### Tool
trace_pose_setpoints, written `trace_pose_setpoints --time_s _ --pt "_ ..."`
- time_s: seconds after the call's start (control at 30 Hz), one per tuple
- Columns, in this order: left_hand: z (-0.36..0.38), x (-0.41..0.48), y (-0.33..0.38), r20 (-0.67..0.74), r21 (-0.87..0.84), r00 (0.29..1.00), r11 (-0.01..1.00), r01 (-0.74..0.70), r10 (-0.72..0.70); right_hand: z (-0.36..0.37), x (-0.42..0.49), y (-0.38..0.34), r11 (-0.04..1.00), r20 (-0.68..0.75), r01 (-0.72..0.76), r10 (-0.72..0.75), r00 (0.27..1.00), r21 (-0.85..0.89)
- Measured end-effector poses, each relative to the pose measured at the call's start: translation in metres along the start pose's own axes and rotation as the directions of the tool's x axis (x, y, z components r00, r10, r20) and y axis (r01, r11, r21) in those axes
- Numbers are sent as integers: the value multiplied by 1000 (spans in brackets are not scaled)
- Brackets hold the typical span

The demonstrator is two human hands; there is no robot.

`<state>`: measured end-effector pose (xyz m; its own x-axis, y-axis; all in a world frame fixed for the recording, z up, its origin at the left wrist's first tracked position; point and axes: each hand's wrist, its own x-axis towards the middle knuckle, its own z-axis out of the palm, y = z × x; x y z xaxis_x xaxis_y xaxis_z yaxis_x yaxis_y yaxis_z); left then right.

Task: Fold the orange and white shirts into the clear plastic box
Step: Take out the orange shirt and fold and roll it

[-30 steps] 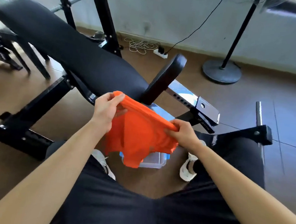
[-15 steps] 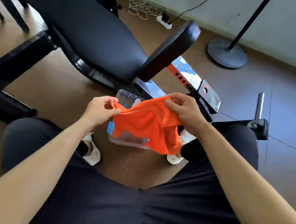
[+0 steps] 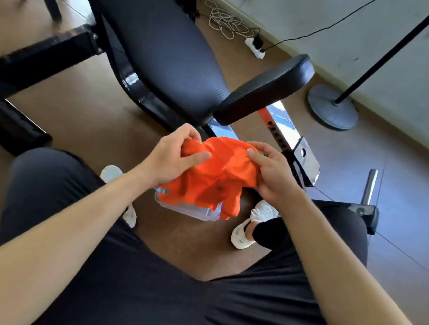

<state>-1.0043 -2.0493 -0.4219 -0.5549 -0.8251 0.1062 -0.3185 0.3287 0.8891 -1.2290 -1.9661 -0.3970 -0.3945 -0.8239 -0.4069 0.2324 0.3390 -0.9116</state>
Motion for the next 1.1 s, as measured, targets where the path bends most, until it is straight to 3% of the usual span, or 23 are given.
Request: trace_pose_setpoints --time_s 0.17,0.3,0.47,0.57,0.77,0.93,1.1 --pt "12 -10 7 126 24 980 987 -158 153 26 -8 2 996 80 -34 27 996 88" --pt "11 -5 0 12 22 979 979 -205 204 33 -10 6 996 198 -58 44 979 63" --pt "-12 4 -3 -267 -125 964 992 -25 -9 23 -15 22 929 421 127 34 906 -348" --pt "-17 6 -6 -333 -180 940 984 16 -76 22 -22 38 860 460 167 87 884 -483" --pt "-19 5 -1 -347 -209 935 978 -2 -72 16 -11 77 709 316 208 22 949 -674" --pt "-20 4 7 -343 -300 932 954 10 -117 25 -12 93 762 21 178 -212 977 -622" --pt "-23 11 20 -332 -406 928 914 22 -170 58 -6 116 811 51 173 -174 983 -559"
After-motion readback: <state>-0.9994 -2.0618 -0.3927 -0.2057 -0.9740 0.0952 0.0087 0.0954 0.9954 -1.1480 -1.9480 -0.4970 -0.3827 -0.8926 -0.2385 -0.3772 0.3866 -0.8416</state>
